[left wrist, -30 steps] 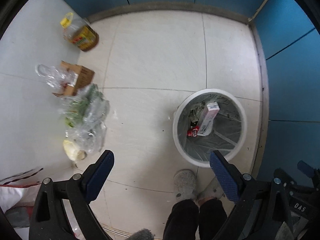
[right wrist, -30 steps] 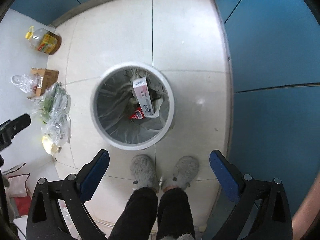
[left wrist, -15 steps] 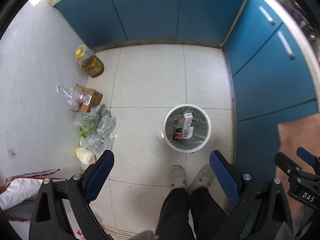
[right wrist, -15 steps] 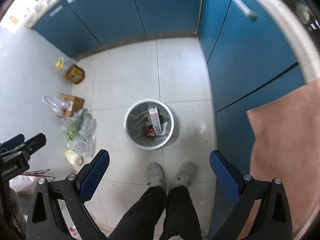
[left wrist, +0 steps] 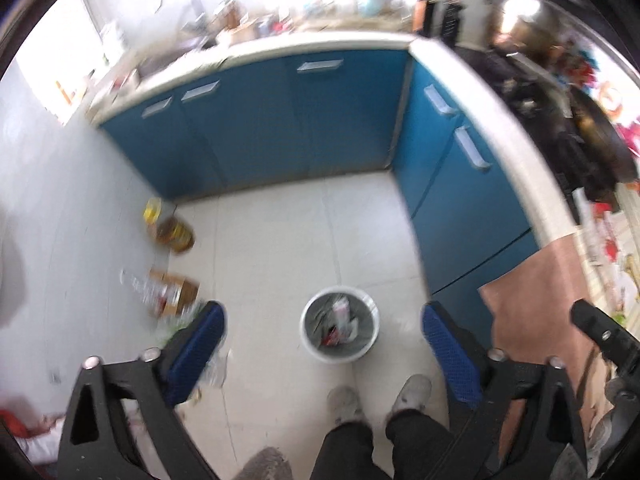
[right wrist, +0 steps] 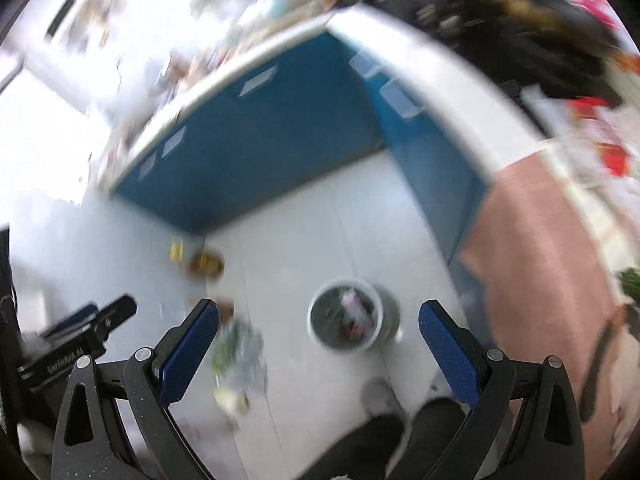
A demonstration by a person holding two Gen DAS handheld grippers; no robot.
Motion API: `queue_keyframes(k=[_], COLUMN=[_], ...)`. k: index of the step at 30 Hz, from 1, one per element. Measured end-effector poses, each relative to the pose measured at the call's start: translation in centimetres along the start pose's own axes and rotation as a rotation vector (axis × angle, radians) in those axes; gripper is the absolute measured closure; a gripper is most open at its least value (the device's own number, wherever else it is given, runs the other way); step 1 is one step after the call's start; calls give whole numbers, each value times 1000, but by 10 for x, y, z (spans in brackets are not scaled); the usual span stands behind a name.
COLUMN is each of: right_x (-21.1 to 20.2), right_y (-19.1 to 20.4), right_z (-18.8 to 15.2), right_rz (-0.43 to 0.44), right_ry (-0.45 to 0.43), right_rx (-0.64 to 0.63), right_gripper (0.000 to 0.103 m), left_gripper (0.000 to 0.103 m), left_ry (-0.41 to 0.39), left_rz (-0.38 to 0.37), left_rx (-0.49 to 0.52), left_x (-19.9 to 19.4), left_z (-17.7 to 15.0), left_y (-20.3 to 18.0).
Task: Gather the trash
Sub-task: 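Raise both tools back up toward the counter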
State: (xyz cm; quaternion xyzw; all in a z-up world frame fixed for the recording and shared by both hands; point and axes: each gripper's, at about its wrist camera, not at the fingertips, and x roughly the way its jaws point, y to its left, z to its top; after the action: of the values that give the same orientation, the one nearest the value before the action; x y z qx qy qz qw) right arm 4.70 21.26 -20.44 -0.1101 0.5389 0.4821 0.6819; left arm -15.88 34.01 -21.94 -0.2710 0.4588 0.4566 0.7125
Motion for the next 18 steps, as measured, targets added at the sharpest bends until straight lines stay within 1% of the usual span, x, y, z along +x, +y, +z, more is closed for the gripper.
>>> queue_keyframes(k=[1,2,3,4,5,6,7,8,10,11,12,13,14,16,18], right_x=[-13,-23,-38,-52,-64,-76,-85,-93,-111,-122,-125,-133,-138,-149,-150], right_y=[-15,-31,-54,-78,-103,-129,-156,-182,-243,-278,-304,-334,-357,-402,-425], right_z=[6,9,13,17,19,19,19,19,15,8,4,-4,-11,-28,-41], right_rz=[-22,-39,-55,-74,-99,-123,-146,-171,-228,-252,-268,-289,-297,-320,-344], right_ry=[-27,-45,-66,-82,-92,-102,-112,-118,-133,-142,-141,-142,-143,-147,-155], right_rx=[33,66,121,173,221,271,322,367,479,551,595,662,707,802,853], right_gripper=[2,2,2,2,2,2,2,2,2,3,5,11,12,12,12], left_gripper=[0,0,0,0,0,0,0,0,0,0,0,0,0,1,1], left_ry=[-10,-19,-21,-15,-2,13,38,72,143,207,240,297,357,424,496], left_rz=[1,-6,-12,-29,-61,-88,-130,-180,-256,-304,-324,-362,-399,-434,-472], left_rx=[25,59,74,97,116,130,152,180,236,272,286,297,305,295,257], left_x=[-5,-8,-10,-11,-11,-12,-9,-5,6,18,22,32,45,58,76], left_z=[6,15,16,23,26,30,32,33,30,25,21,17,11,5,-1], left_y=[-17,-42,-54,-82,-109,-126,-152,-184,-242,-281,-303,-330,-361,-397,-430])
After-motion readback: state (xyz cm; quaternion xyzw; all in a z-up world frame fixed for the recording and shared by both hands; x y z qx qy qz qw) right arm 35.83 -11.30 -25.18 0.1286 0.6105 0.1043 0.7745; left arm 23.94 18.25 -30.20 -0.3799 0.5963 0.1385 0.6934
